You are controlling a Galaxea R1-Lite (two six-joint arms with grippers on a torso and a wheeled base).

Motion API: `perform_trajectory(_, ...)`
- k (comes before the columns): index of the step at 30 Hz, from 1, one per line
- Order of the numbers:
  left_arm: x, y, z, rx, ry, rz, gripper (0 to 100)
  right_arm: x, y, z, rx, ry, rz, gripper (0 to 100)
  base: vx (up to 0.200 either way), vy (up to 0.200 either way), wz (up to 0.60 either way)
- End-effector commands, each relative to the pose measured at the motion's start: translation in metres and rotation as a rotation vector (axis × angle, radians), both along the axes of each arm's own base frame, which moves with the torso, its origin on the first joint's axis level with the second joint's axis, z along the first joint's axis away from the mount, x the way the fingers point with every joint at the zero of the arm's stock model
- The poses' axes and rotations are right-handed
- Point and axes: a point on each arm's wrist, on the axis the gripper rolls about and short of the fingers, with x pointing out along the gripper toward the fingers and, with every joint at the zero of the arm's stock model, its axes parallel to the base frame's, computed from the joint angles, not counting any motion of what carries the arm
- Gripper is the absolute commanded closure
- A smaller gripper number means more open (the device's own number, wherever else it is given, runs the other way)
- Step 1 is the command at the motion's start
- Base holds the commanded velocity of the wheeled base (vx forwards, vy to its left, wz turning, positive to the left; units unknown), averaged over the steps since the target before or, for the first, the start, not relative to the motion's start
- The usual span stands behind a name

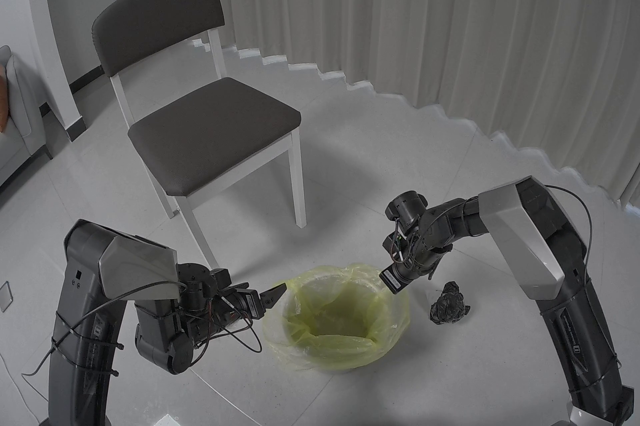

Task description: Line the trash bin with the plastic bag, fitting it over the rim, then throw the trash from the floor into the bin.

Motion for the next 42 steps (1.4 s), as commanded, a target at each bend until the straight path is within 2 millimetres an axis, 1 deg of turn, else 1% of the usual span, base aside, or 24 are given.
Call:
perform_trajectory(1, 0.0, -0.001, 0.001, -0.003, -0.014, -0.004, 0, -0.003, -0.012, -0.036, -0.061, 0.147, -0.017, 100, 0.0, 0.0, 0.0)
perform_trajectory(2, 0.0, -0.001, 0.001, -0.003, -0.014, -0.004, 0, -0.004, -0.013, -0.037, -0.063, 0.153, -0.017, 100, 0.0, 0.0, 0.0)
perform_trajectory(3, -0.001, -0.001, 0.001, -0.003, -0.012, -0.005, 0, -0.012, -0.016, -0.047, -0.096, 0.231, -0.009, 100, 0.0, 0.0, 0.0)
perform_trajectory(7, -0.001, -0.001, 0.001, -0.003, -0.012, -0.005, 0, -0.02, -0.018, -0.059, -0.134, 0.317, 0.012, 100, 0.0, 0.0, 0.0)
perform_trajectory(9, -0.001, -0.001, 0.001, -0.003, -0.012, -0.005, 0, -0.021, -0.016, -0.059, -0.132, 0.311, 0.014, 100, 0.0, 0.0, 0.0)
perform_trajectory(14, -0.001, -0.001, 0.002, -0.005, -0.011, -0.004, 0, -0.02, -0.014, -0.051, -0.124, 0.296, 0.014, 100, 0.0, 0.0, 0.0)
perform_trajectory(17, -0.002, -0.001, 0.002, -0.007, -0.01, -0.005, 0, -0.017, -0.011, -0.022, -0.104, 0.247, 0.017, 100, 0.0, 0.0, 0.0)
perform_trajectory(19, -0.002, -0.001, 0.002, -0.007, -0.01, -0.004, 0, -0.016, -0.01, -0.006, -0.091, 0.219, 0.019, 100, 0.0, 0.0, 0.0)
perform_trajectory(21, -0.001, -0.001, 0.002, -0.007, -0.01, -0.002, 0, -0.016, -0.009, 0.005, -0.083, 0.195, 0.019, 100, 0.0, 0.0, 0.0)
perform_trajectory(23, -0.001, -0.001, 0.002, -0.005, -0.011, -0.003, 0, -0.018, -0.002, 0.022, -0.068, 0.164, 0.032, 100, 0.0, 0.0, 0.0)
perform_trajectory(25, -0.002, -0.001, 0.001, -0.001, -0.011, -0.003, 0, -0.019, 0.001, 0.032, -0.053, 0.143, 0.038, 100, 0.0, 0.0, 0.0)
perform_trajectory(27, -0.002, -0.001, 0.001, 0.003, -0.013, 0.001, 0, -0.022, 0.007, 0.034, -0.052, 0.139, 0.054, 100, 0.0, 0.0, 0.0)
perform_trajectory(32, -0.004, -0.002, 0.0, 0.008, -0.006, -0.002, 0, -0.027, 0.021, 0.025, -0.064, 0.144, 0.082, 100, 0.0, 0.0, 0.0)
perform_trajectory(33, -0.004, -0.002, 0.0, 0.009, -0.005, -0.002, 0, -0.029, 0.025, 0.016, -0.072, 0.16, 0.093, 100, 0.0, 0.0, 0.0)
perform_trajectory(39, -0.006, -0.004, -0.001, 0.013, 0.0, -0.01, 0, -0.032, 0.027, -0.011, -0.101, 0.208, 0.099, 100, 0.0, 0.0, 0.0)
perform_trajectory(42, -0.007, -0.005, -0.002, 0.016, 0.002, -0.009, 0, -0.032, 0.025, -0.017, -0.105, 0.219, 0.091, 100, 0.0, 0.0, 0.0)
